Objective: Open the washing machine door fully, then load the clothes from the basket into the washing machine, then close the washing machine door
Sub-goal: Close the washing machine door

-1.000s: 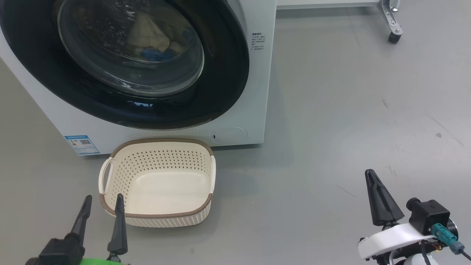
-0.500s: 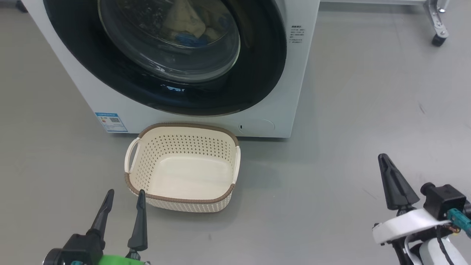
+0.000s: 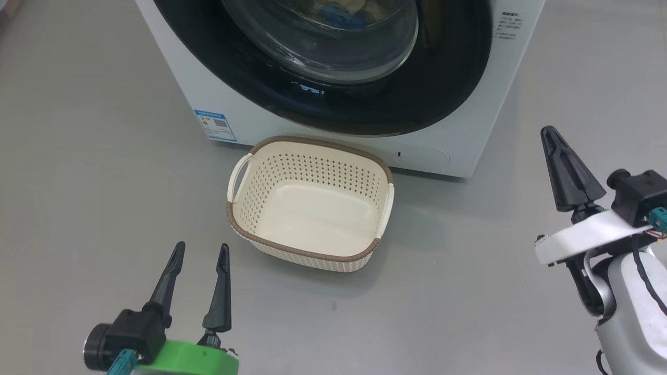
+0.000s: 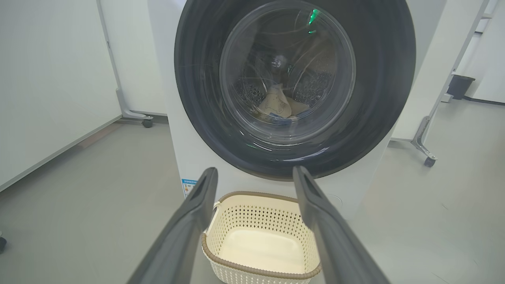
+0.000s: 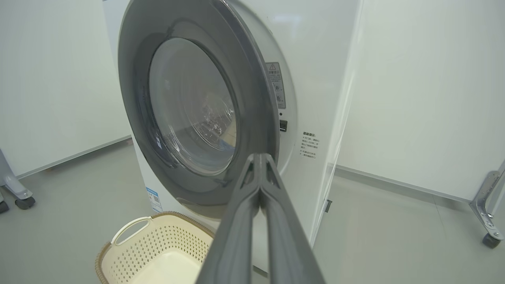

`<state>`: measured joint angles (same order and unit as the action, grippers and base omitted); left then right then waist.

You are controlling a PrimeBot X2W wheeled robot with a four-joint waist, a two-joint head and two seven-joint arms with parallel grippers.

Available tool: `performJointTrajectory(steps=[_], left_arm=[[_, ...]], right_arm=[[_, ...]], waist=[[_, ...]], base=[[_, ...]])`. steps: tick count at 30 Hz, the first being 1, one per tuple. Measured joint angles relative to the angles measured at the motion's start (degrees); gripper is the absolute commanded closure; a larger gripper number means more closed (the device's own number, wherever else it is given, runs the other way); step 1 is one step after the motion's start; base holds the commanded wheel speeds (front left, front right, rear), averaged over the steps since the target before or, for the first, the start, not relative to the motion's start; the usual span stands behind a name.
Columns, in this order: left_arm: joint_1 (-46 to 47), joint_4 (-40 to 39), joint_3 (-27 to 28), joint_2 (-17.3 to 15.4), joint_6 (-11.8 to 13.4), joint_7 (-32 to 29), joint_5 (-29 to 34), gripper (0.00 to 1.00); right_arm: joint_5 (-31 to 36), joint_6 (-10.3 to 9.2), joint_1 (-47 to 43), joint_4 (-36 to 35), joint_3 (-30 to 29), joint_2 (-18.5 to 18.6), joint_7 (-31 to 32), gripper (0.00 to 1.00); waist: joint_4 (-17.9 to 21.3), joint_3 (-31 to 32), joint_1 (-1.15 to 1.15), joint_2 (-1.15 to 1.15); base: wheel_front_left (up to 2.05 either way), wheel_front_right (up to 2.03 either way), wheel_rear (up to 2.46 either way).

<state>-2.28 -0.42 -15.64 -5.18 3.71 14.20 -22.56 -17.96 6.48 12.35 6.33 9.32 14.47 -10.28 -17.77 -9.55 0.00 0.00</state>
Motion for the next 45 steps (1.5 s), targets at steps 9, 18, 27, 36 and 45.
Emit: performJointTrajectory(steps=[9,18,27,36,45], left_arm=[[2.36,-0.14,-1.53,1.13,-0.48,0.07,0.05,0.0],[4.89,-0.48,-2.97,2.36,-0.55,0.08,0.08,0.0],[7.0,-2.25,-2.64,2.7,-0.9,0.25,0.03,0.0],[7.0,-3.76,-1.86,2.86,0.13,0.25,-0.51,0.0],[6.92,-5.17,-2.88,2.94,1.13,0.25,-2.74,0.0]], right_arm=[[0.66,0.47,9.02,1.53,1.0,1.9,2.54,1.0],[0.98,0.48,19.3,3.44,0.03,5.09,5.68,1.0],[1.42,0.49,25.74,7.02,0.74,8.01,8.89,1.0],[1.56,0.52,31.65,11.52,2.37,8.69,10.07,1.0],[1.55,1.02,37.23,15.71,2.98,9.42,10.55,1.0]], waist=[[-4.74,-4.04,0.0,0.0],[-8.57,-8.99,0.0,0.0],[-12.87,-13.03,0.0,0.0],[-14.75,-16.83,0.01,0.0],[-15.47,-17.95,0.0,0.0]], base=[[0.0,0.0,0.0],[0.0,0.0,0.0],[0.0,0.0,0.0],[0.0,0.0,0.0],[0.0,0.0,0.0]])
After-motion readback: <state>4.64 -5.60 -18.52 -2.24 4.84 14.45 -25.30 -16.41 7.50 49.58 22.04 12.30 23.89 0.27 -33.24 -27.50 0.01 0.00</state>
